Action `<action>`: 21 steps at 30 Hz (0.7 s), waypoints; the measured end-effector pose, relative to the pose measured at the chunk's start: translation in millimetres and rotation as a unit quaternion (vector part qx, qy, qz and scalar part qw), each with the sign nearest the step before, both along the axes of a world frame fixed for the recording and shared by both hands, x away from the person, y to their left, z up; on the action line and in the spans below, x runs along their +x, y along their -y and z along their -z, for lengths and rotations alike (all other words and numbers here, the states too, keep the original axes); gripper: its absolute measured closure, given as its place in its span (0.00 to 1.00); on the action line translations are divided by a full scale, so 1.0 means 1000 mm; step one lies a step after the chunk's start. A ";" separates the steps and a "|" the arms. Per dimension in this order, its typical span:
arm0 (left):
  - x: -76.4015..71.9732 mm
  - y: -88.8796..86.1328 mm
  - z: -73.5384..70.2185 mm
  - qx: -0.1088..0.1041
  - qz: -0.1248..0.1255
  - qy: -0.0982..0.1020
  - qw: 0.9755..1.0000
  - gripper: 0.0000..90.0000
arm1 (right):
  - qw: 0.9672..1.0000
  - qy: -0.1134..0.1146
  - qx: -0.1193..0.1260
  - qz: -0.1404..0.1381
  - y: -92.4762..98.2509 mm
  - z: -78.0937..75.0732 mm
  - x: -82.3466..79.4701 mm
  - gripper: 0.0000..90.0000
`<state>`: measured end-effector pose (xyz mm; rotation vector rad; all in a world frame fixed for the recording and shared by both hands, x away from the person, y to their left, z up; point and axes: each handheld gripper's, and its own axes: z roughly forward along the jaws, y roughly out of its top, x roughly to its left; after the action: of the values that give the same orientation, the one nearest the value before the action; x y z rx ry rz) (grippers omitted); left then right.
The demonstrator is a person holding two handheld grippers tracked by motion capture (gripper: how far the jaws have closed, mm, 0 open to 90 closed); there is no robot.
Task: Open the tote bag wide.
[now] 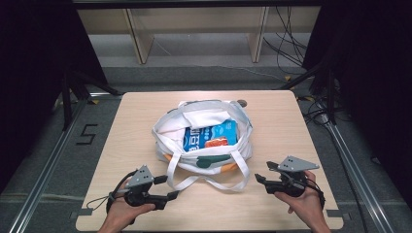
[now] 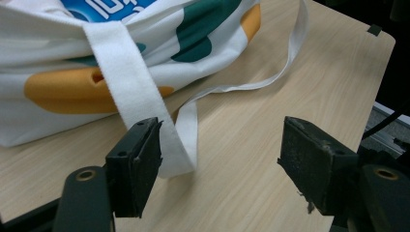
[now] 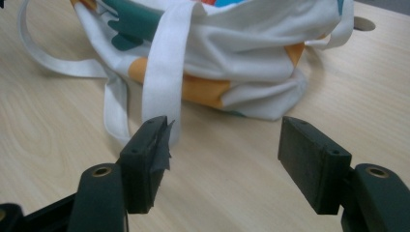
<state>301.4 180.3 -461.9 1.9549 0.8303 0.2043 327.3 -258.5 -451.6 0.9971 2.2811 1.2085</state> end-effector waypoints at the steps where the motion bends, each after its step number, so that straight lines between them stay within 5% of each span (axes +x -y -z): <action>1: 0.000 -0.001 0.001 -0.002 -0.004 0.004 1.000 0.34 | 1.000 -0.001 0.000 0.002 0.000 0.002 -0.002 0.41; 14: -0.011 -0.003 0.019 0.015 -0.010 0.001 1.000 0.31 | 0.999 -0.031 0.012 0.009 0.004 0.015 -0.023 0.39; 16: -0.013 -0.001 0.023 0.009 -0.006 0.002 1.000 0.30 | 1.000 -0.013 -0.001 0.001 0.006 0.018 -0.024 0.38; 17: -0.014 -0.001 0.025 0.021 -0.001 0.001 1.000 0.30 | 0.999 -0.038 0.004 0.009 0.004 0.019 -0.029 0.37; 18: -0.015 0.001 0.025 0.019 0.001 -0.003 1.000 0.28 | 1.000 -0.020 -0.008 0.000 0.006 0.021 -0.029 0.36; 21: -0.017 0.003 0.028 0.027 0.007 -0.002 1.000 0.25 | 0.999 -0.029 -0.014 0.003 0.005 0.025 -0.033 0.31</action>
<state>284.6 177.0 -489.8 2.0106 0.8213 0.2178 294.2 -263.2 -476.1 1.0418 2.3299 1.1566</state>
